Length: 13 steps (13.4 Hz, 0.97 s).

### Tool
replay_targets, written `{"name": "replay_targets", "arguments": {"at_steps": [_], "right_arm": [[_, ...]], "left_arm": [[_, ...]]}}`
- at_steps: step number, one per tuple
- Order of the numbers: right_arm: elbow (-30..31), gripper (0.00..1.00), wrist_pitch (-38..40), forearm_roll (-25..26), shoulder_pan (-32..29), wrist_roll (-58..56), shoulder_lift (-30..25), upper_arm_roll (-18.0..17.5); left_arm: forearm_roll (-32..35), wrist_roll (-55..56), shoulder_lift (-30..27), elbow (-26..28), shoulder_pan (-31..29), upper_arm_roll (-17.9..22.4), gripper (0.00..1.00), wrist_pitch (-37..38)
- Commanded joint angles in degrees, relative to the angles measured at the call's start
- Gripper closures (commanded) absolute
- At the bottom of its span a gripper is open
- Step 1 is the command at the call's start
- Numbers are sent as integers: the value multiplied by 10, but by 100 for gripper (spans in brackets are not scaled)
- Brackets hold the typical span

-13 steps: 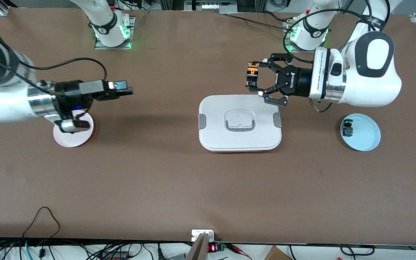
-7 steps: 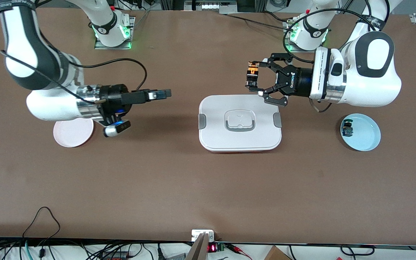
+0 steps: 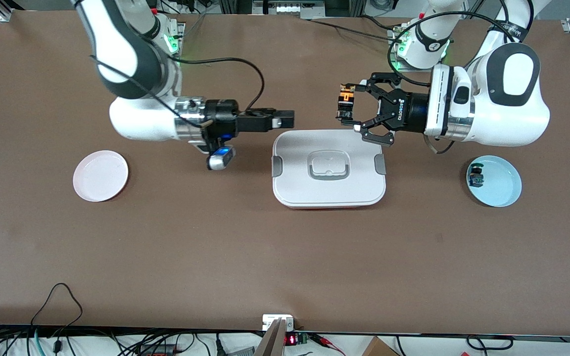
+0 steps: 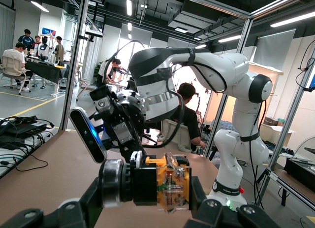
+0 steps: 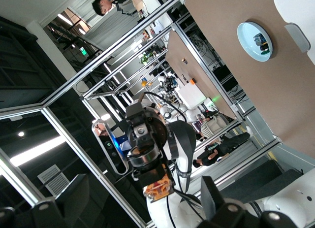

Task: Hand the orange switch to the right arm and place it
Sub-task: 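Reach the right gripper toward the switch held by the left gripper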

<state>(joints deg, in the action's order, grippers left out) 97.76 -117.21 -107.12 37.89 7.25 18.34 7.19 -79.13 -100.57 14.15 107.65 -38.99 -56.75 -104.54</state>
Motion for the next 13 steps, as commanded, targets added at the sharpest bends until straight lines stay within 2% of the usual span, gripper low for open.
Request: {"name": "replay_targets", "arguments": {"at_steps": [1,5,13], "right_arm": [[-11,0,-28,-25,17,7,1,5],[-30,0,-49,-67,35,6,6,1],[-35,0,-84,-65,59,-27,13,1]], "left_arm": [[-26,-16,-13,10,-8,-5,100,4],[-27,-16,-13,10,-8,-5,100,4],[-27,-16,-13,10,-8,-5,100,4]]}}
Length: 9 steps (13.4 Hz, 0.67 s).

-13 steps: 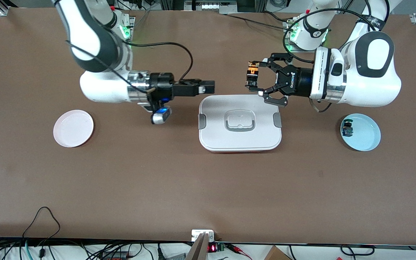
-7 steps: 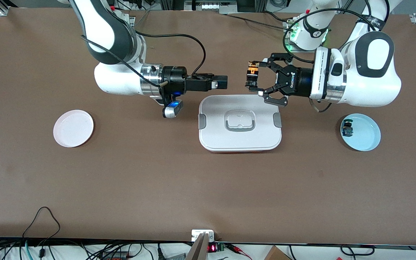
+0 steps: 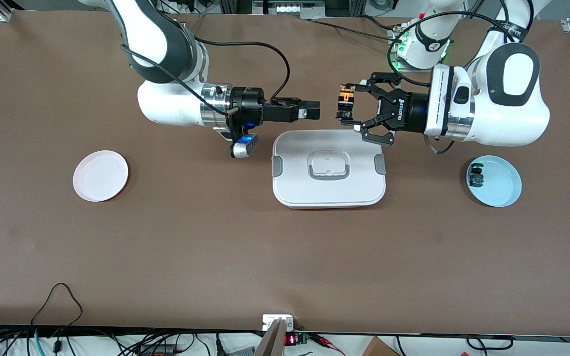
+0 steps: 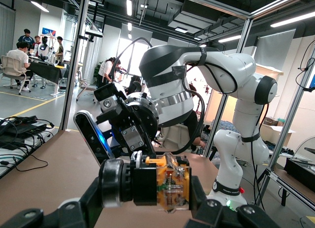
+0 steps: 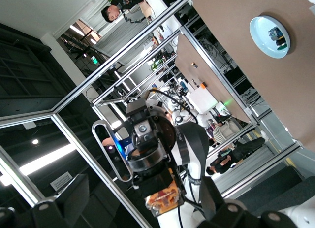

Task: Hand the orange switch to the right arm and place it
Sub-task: 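Reach the right gripper toward the switch held by the left gripper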

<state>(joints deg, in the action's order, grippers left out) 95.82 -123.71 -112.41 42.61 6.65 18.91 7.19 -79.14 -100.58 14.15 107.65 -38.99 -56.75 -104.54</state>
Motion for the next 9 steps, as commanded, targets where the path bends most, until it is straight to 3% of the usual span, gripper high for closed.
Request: {"name": "replay_targets", "arguments": {"at_steps": [1,7,9], "right_arm": [[-15,0,-20,-12,12,-38,7,1],[-31,0,-47,-13,13,-98,7,0],[-30,0,-55,-13,12,-106,7,-15]], "left_arm": [[-27,-17,-13,10,-8,-5,100,4],[-26,-17,-13,10,-8,-5,100,4],[-26,-17,-13,10,-8,-5,100,4]]}}
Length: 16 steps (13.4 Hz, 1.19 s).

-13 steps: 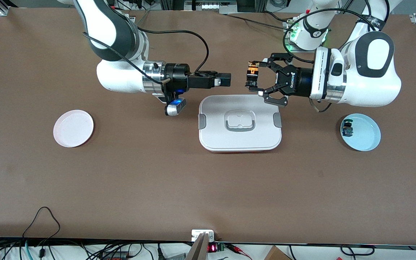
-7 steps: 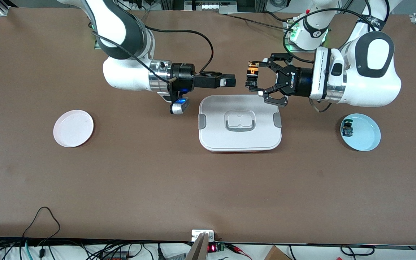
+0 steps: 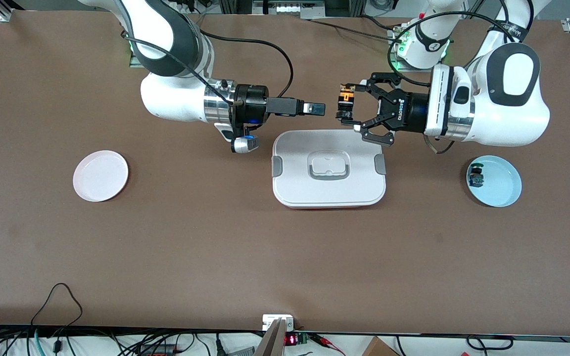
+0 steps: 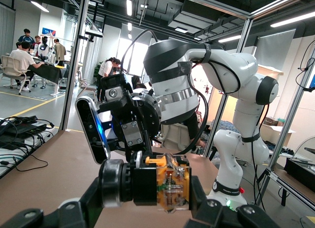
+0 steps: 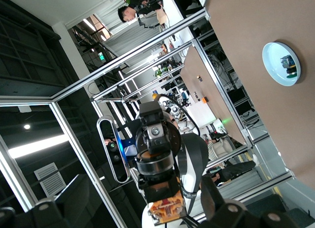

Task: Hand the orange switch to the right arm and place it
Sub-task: 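Reach the right gripper toward the switch held by the left gripper, then close the right gripper on the orange switch beside the left gripper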

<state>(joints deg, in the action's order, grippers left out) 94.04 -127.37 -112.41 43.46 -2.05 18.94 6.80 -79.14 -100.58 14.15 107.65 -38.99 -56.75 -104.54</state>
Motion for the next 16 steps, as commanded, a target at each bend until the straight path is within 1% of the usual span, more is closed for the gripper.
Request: {"name": "replay_targets", "arguments": {"at_steps": [1,5,10,16], "right_arm": [[-13,0,-25,-14,3,-19,7,-12],[-13,0,-31,-13,4,-20,7,-16],[-18,0,-68,-14,4,-20,7,-42],[-24,1,-77,-26,10,-19,7,-49]], "left_arm": [[-26,-17,-13,10,-8,-5,100,4],[-27,-17,-13,10,-8,-5,100,4],[-27,-17,-12,10,-8,-5,99,4],[-27,-17,-12,10,-8,-5,99,4]]}}
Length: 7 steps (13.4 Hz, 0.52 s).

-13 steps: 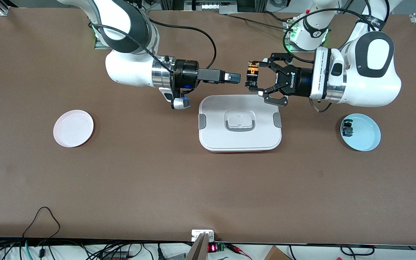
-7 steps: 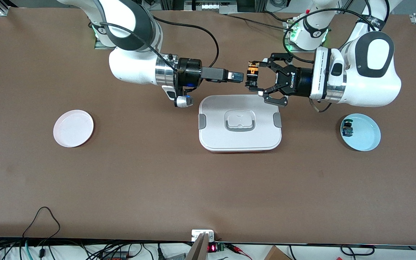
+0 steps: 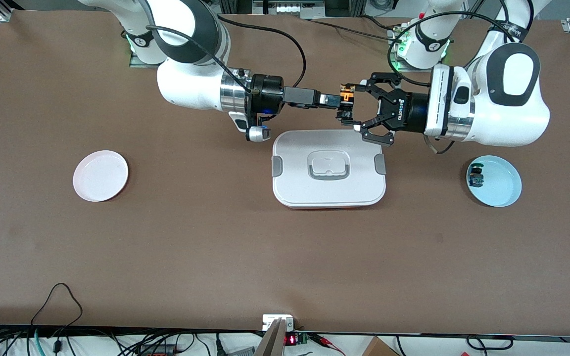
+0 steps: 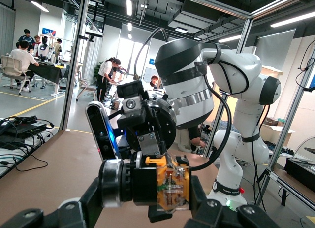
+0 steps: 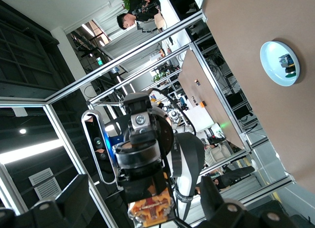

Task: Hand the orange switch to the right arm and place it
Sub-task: 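Close the right gripper on the orange switch beside the left gripper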

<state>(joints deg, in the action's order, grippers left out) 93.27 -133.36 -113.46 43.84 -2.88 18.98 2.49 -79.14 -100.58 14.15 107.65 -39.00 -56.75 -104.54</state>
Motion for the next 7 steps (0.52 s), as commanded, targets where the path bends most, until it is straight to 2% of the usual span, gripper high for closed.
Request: {"name": "replay_targets", "arguments": {"at_steps": [1,5,7], "right_arm": [[-16,1,-17,-16,7,-11,7,-6],[-18,2,-17,-16,7,-12,10,-6],[-24,8,-19,-15,10,-17,13,-6]], "left_arm": [[-26,-17,-12,10,-8,-5,99,4],[-27,-17,-12,10,-8,-5,99,4],[-26,-17,-12,10,-8,-5,99,3]]}}
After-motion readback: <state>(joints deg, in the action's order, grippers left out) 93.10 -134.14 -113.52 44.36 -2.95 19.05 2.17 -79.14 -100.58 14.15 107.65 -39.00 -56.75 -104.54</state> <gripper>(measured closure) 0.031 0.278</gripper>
